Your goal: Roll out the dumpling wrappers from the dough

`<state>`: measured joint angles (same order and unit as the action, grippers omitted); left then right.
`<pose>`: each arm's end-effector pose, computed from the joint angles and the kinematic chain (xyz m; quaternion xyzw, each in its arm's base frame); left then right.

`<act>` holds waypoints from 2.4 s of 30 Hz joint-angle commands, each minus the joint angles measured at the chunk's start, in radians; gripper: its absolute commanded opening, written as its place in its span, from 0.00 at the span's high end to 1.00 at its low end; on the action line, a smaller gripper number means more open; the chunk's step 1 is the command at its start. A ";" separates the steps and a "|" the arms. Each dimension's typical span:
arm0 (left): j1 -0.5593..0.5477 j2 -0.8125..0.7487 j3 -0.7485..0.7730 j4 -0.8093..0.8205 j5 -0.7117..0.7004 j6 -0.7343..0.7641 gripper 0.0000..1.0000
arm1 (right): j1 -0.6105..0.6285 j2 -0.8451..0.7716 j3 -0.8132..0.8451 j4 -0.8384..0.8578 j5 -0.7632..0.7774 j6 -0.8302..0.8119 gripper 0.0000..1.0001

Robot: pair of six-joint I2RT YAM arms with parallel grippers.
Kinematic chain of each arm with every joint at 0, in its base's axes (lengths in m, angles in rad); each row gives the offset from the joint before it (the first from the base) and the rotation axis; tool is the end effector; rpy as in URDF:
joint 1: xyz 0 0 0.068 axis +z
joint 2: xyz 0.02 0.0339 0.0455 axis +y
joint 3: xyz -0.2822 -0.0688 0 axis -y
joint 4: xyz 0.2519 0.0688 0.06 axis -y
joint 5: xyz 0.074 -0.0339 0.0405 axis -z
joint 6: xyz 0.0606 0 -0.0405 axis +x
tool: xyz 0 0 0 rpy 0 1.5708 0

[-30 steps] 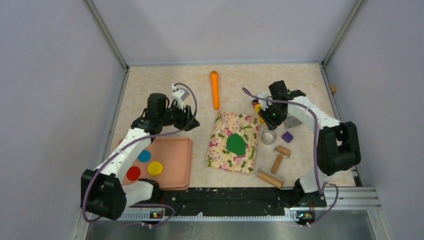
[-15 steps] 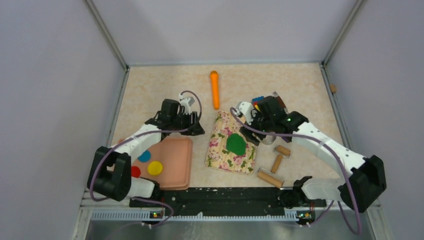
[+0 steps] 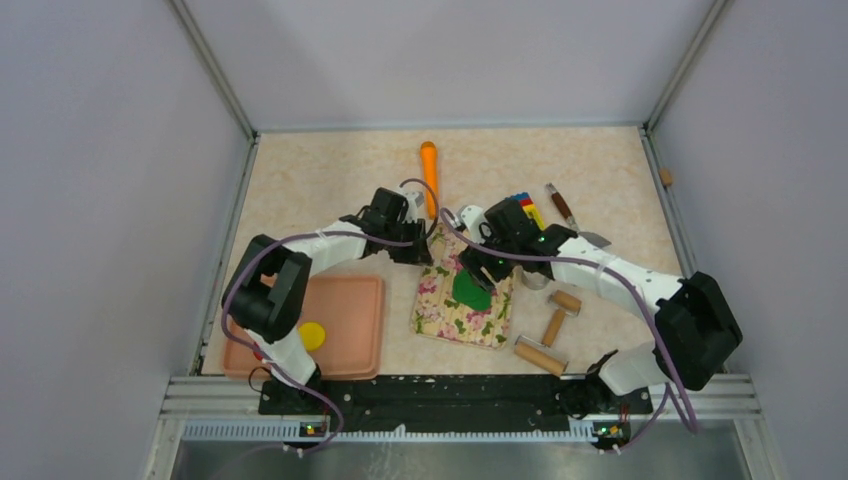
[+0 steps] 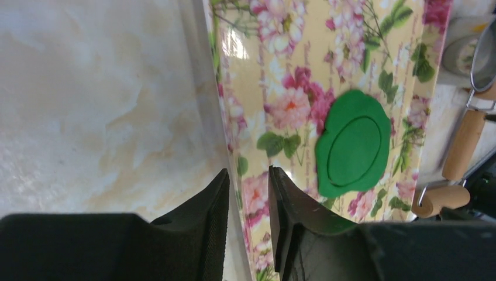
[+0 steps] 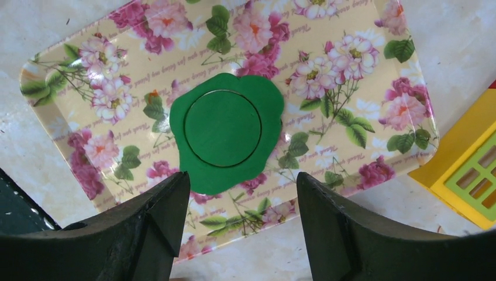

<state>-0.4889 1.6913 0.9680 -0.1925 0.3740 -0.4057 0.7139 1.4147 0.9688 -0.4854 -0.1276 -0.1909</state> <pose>0.3091 -0.1895 0.1685 0.0984 0.9271 -0.2954 0.2088 0.2287 0.2084 0.2302 -0.4321 0.8433 0.1396 0.2874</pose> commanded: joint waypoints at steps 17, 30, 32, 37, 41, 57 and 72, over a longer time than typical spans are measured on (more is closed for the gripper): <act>0.010 0.104 0.023 -0.046 -0.089 -0.198 1.00 | 0.127 0.034 -0.101 0.066 0.124 0.046 0.10; 0.042 -0.024 -0.129 -0.036 -0.139 -0.372 1.00 | 0.135 0.108 -0.029 0.060 0.080 0.170 0.07; 0.046 -0.030 -0.147 -0.024 -0.137 -0.381 1.00 | 0.142 0.114 -0.030 0.065 0.080 0.180 0.07; 0.048 -0.042 -0.164 -0.006 -0.133 -0.383 1.00 | 0.145 0.132 -0.023 0.062 0.136 0.261 0.06; 0.048 -0.049 -0.170 -0.001 -0.136 -0.388 1.00 | 0.145 0.148 -0.012 0.058 0.216 0.304 0.05; 0.056 -0.044 -0.181 0.018 -0.138 -0.389 1.00 | 0.149 0.190 -0.024 0.074 0.207 0.340 0.04; 0.072 -0.041 -0.179 0.027 -0.126 -0.372 1.00 | 0.110 0.184 -0.072 0.061 0.266 0.287 0.22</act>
<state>-0.4351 1.6508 0.8146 -0.1272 0.3038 -0.7826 0.8413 1.5986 0.9142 -0.4278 0.1108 0.1261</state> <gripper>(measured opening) 0.011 0.798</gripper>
